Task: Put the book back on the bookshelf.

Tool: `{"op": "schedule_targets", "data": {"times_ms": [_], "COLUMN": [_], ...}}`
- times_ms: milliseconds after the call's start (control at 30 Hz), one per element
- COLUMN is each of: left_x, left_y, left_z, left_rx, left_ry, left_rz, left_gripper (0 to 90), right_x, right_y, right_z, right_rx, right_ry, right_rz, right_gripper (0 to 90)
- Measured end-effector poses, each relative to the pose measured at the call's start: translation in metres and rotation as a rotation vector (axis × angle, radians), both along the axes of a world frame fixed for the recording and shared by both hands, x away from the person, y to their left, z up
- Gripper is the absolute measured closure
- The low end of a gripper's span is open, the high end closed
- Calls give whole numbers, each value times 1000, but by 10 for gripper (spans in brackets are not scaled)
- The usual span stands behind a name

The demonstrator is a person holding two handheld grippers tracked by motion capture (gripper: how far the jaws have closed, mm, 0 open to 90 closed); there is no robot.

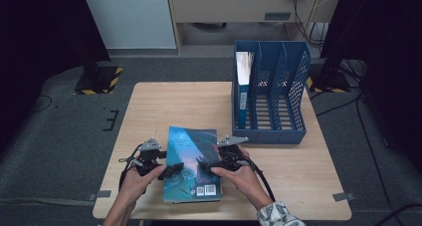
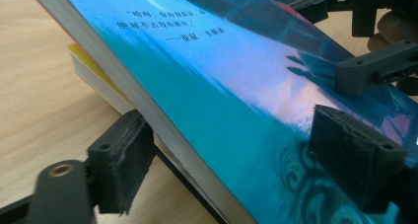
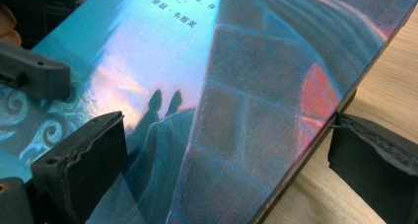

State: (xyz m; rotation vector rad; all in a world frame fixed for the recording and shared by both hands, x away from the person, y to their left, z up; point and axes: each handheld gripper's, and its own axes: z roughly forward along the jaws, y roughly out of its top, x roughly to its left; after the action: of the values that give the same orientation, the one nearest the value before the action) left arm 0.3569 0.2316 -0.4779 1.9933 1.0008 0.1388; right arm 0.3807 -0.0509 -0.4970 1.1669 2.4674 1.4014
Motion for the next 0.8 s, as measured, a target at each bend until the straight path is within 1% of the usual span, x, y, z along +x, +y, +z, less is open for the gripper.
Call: {"op": "schedule_targets", "data": {"times_ms": [100, 167, 200, 300, 367, 467, 633, 800], "left_x": [1, 3, 4, 5, 5, 5, 6, 9], "left_y": [-1, -4, -4, -4, -4, -3, -3, -3], "left_z": [3, 5, 6, 6, 6, 6, 4, 3], "left_rx": [-4, -3, 7, 8, 4, 10, 14, 8], "left_ry": [-19, -15, -13, -16, -18, -23, -17, -6], "left_rz": [4, -10, -19, -23, -15, -18, -24, -29], "left_gripper": [240, 257, 257, 260, 279, 292, 296, 295], "right_x": [1, 2, 3, 3, 3, 4, 4, 4], "right_y": [2, 4, 4, 4, 3, 3, 1, -5], "right_z": [0, 0, -1, -1, -1, -1, -1, -2], "right_rx": [1, 2, 3, 9, 10, 7, 7, 15], "right_ry": [-4, 0, -1, -1, -7, -11, -19, -1], "right_rz": [-4, -8, -9, -11, -9, -1, 16, 21], "right_gripper": [19, 18, 18, 18, 19, 22, 25, 23]}}
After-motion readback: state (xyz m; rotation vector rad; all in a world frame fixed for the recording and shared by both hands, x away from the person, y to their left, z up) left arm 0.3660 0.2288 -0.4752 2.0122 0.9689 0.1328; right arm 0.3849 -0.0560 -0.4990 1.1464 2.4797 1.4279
